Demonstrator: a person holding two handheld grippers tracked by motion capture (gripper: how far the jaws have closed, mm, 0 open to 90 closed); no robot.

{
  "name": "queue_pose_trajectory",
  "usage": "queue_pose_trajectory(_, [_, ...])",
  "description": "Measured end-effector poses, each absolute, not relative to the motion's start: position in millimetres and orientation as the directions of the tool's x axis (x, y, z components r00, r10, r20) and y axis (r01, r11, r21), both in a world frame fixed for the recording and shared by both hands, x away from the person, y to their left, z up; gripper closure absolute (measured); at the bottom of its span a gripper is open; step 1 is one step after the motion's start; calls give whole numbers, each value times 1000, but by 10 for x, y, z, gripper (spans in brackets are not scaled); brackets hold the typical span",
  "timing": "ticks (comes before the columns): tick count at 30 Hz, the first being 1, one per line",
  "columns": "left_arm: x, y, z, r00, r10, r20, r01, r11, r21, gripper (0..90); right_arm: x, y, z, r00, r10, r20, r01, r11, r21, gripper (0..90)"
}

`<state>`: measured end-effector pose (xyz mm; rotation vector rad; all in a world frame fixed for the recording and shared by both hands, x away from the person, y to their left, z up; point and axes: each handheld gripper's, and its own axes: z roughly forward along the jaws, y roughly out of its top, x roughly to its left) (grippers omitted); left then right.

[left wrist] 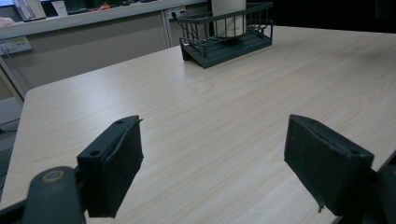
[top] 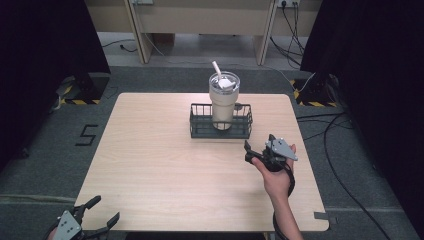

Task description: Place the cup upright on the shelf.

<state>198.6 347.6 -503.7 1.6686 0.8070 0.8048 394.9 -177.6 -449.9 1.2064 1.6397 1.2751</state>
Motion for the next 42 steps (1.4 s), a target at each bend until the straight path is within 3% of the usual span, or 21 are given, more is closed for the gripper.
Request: queue_pose_trajectory(42, [1980,3467,-5033,543,831,120,111,-213,971,187,3292,-2380,-4747,-198,980,-16,262,68,963,112])
